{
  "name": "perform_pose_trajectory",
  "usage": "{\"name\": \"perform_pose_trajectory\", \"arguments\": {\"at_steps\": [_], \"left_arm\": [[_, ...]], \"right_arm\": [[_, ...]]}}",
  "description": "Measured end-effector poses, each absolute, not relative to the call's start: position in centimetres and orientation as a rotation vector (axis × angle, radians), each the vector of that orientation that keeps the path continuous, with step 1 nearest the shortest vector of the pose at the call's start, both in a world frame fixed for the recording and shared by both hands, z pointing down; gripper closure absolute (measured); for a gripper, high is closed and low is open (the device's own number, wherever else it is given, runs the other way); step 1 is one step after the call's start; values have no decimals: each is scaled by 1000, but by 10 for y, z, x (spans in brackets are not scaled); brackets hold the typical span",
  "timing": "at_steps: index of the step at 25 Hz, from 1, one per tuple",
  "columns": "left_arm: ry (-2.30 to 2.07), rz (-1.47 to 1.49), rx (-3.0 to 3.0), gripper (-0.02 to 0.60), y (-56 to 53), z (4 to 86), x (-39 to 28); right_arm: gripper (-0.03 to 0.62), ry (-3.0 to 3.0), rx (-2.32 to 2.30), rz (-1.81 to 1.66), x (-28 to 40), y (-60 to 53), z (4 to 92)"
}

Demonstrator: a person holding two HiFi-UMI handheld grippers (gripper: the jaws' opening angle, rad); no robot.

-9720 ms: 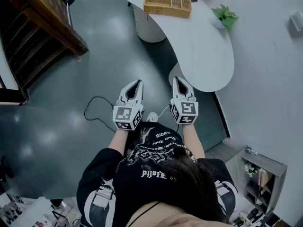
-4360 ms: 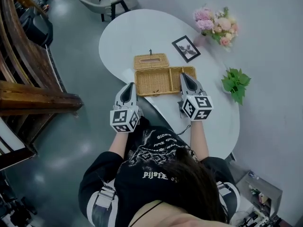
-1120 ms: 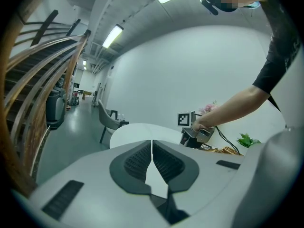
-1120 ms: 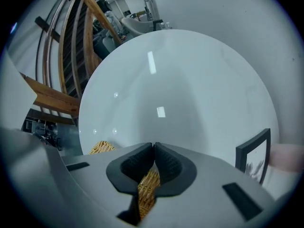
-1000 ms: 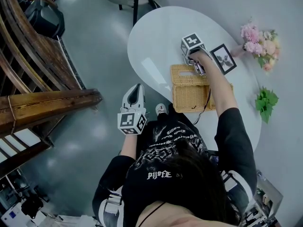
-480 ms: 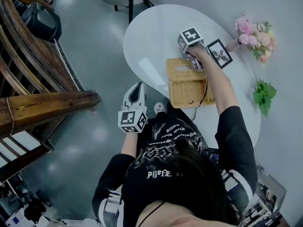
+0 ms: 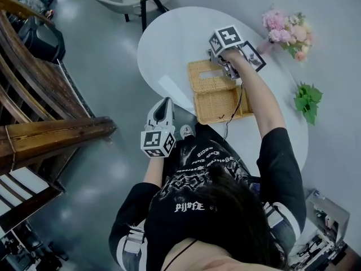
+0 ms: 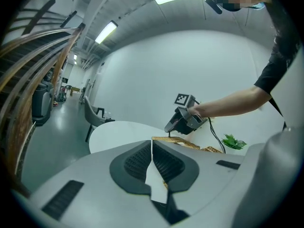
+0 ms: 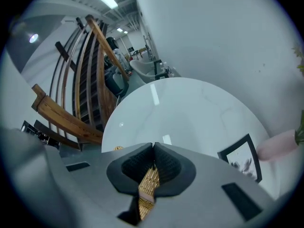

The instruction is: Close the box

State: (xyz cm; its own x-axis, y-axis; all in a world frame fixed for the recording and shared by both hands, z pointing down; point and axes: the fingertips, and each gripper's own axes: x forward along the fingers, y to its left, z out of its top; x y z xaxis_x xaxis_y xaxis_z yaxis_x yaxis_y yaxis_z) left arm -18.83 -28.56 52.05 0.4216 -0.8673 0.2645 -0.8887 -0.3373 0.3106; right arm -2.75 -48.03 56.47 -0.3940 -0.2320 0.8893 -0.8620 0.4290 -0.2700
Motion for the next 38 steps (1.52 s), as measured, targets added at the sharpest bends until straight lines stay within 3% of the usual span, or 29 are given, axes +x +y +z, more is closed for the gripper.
{"name": "perform_pose_trajectory", "arguments": {"at_steps": [20,38], "left_arm": [[-1388,88,2363,554,-252,519,-154],[-1504,61,2356,554,-189,503,-97]], "right_arm": [[556,-2123,1044,842,-25,-436,470],[556,-2276,1046,749,5,-377,436]]}}
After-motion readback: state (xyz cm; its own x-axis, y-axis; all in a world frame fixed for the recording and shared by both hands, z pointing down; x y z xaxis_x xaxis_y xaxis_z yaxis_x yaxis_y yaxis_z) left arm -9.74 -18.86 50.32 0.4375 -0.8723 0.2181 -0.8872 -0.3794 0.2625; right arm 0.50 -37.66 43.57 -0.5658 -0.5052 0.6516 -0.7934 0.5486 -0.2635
